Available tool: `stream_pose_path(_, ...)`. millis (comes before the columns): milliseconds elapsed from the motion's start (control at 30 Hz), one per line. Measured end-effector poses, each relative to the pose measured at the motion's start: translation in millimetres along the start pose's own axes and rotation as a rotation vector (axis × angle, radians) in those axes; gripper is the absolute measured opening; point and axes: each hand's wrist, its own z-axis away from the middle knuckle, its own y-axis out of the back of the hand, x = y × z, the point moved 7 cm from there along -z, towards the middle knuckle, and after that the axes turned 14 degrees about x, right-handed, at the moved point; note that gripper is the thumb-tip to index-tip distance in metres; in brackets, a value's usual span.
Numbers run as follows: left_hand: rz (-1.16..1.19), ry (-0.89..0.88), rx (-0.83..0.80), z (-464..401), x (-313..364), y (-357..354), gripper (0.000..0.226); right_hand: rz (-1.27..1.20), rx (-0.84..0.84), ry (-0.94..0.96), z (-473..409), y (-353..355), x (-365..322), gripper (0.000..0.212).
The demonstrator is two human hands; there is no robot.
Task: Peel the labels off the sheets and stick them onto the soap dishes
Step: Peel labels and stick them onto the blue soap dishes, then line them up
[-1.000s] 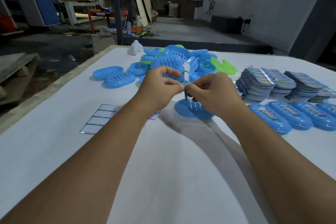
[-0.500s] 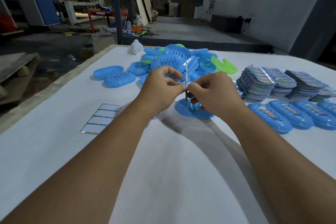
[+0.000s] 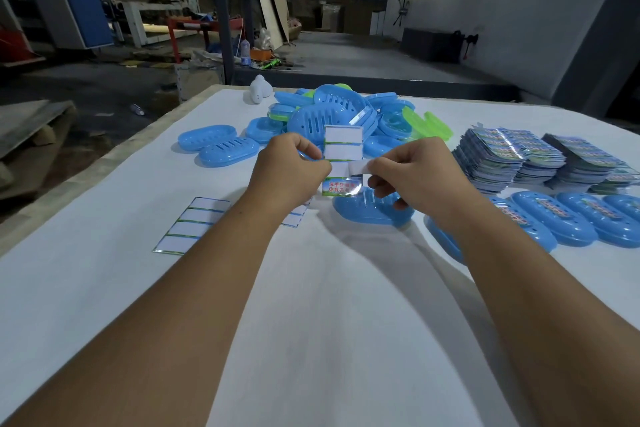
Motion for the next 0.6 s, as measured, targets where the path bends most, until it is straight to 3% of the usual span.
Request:
stream_pose_path(367, -0.170, 0.070, 0.000, -8, -14, 3, 0.014, 0.008, -0.010, -0.110, -4, 5, 9, 0.019)
stream_pose_path(600, -0.317, 0.006, -0.014, -9, -14, 2, 0.008, 0.037, 0.004, -0.132, -4, 6, 10, 0.021)
